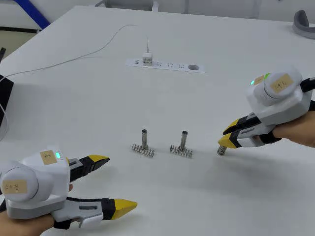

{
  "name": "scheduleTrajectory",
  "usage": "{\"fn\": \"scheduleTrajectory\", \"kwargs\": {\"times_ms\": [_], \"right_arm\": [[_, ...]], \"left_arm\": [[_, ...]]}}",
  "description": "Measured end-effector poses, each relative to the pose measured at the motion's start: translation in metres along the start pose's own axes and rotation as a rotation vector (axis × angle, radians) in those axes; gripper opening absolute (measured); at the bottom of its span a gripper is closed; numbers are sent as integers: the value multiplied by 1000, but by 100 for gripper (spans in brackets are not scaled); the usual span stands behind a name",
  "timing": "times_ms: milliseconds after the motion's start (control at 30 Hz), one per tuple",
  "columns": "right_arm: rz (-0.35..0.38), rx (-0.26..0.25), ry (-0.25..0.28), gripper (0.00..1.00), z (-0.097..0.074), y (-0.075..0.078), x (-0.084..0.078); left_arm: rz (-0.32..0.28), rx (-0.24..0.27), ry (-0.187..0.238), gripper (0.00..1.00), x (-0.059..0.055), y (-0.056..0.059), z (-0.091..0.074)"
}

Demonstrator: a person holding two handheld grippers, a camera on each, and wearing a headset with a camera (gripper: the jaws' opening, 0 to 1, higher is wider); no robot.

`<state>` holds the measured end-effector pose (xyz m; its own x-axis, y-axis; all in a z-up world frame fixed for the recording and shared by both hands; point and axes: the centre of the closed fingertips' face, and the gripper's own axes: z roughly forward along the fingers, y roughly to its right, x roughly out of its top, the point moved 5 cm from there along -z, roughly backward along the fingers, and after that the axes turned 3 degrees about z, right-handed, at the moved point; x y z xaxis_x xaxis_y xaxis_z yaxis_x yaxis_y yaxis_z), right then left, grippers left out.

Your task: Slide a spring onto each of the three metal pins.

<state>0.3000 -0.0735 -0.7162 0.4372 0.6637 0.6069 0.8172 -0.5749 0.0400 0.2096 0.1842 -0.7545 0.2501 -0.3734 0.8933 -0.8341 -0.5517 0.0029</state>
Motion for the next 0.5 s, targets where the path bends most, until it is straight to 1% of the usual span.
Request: {"fn": "scheduleTrajectory", "kwargs": {"times_ms": [167, 500], "right_arm": [[-11, 4, 6, 18, 1, -2, 5], [-33, 22, -1, 18, 6, -9, 10]], "left_arm": [[1, 1, 1, 73, 0, 0, 0], [0, 1, 1, 73, 0, 0, -1]]}}
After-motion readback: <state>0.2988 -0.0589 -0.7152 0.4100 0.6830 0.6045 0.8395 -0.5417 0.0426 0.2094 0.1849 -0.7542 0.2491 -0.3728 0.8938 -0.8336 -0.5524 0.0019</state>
